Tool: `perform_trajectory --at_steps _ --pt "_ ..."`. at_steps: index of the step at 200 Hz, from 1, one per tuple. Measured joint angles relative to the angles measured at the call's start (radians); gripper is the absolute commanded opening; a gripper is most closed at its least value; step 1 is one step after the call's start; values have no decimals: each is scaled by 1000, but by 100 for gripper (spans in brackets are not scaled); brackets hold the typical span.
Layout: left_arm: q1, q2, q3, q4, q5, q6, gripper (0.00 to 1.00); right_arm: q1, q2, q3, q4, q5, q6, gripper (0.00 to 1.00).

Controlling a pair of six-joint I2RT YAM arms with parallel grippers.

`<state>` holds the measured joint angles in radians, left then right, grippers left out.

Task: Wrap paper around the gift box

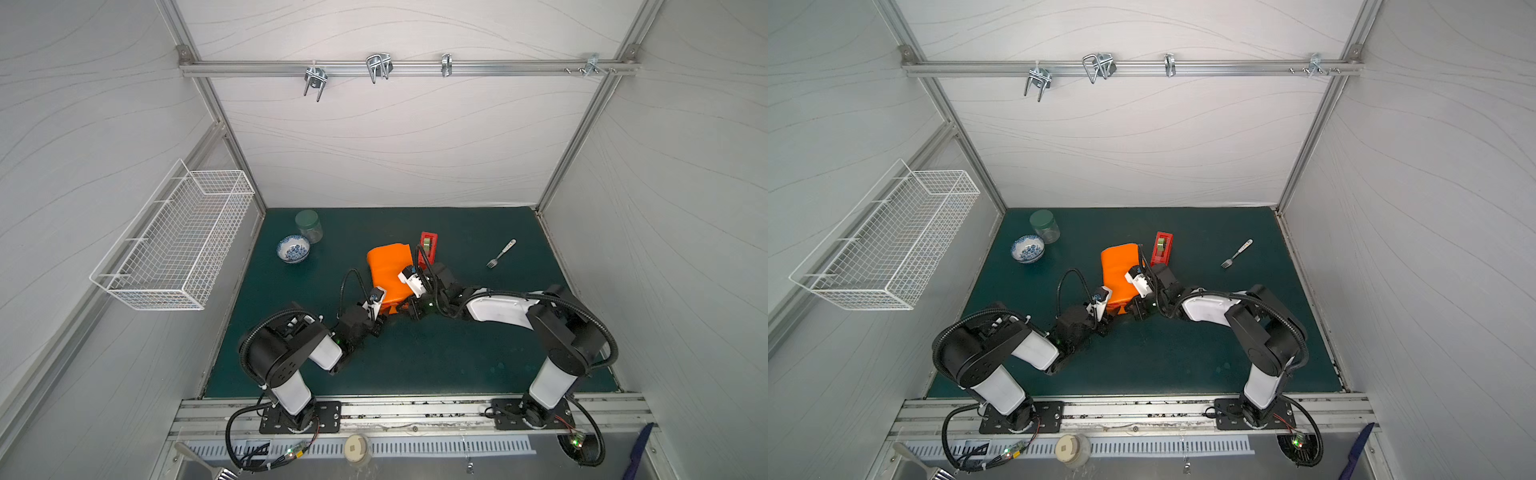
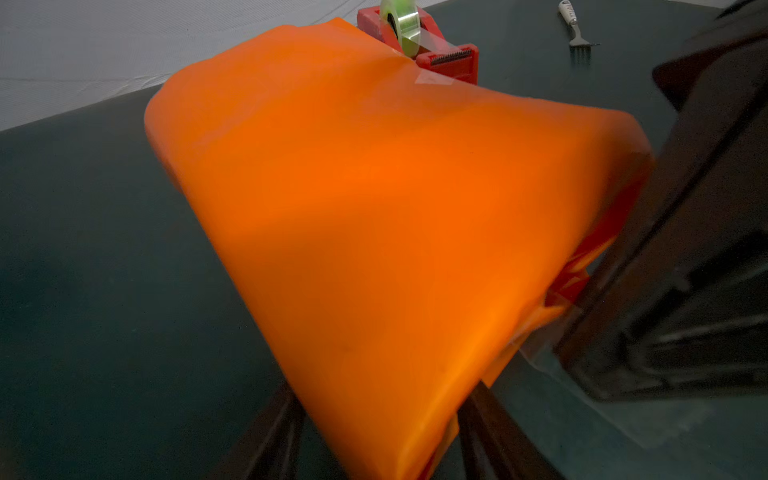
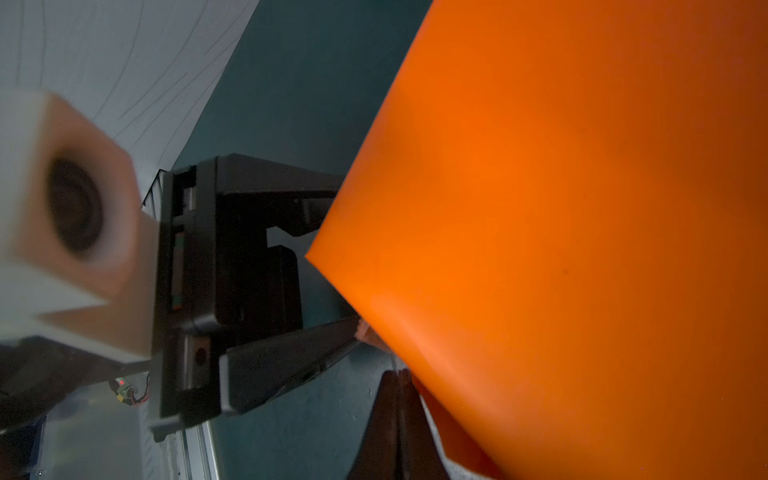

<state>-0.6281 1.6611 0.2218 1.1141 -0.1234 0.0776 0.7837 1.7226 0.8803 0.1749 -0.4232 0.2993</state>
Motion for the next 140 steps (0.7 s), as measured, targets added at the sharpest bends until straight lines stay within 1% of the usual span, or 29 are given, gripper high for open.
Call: perform_trajectory --at_steps 86,140 --pt "0 0 0 0 0 0 59 -1 16 5 -4 44 36 0" --pt "0 0 0 0 0 0 59 -1 16 5 -3 71 82 0"
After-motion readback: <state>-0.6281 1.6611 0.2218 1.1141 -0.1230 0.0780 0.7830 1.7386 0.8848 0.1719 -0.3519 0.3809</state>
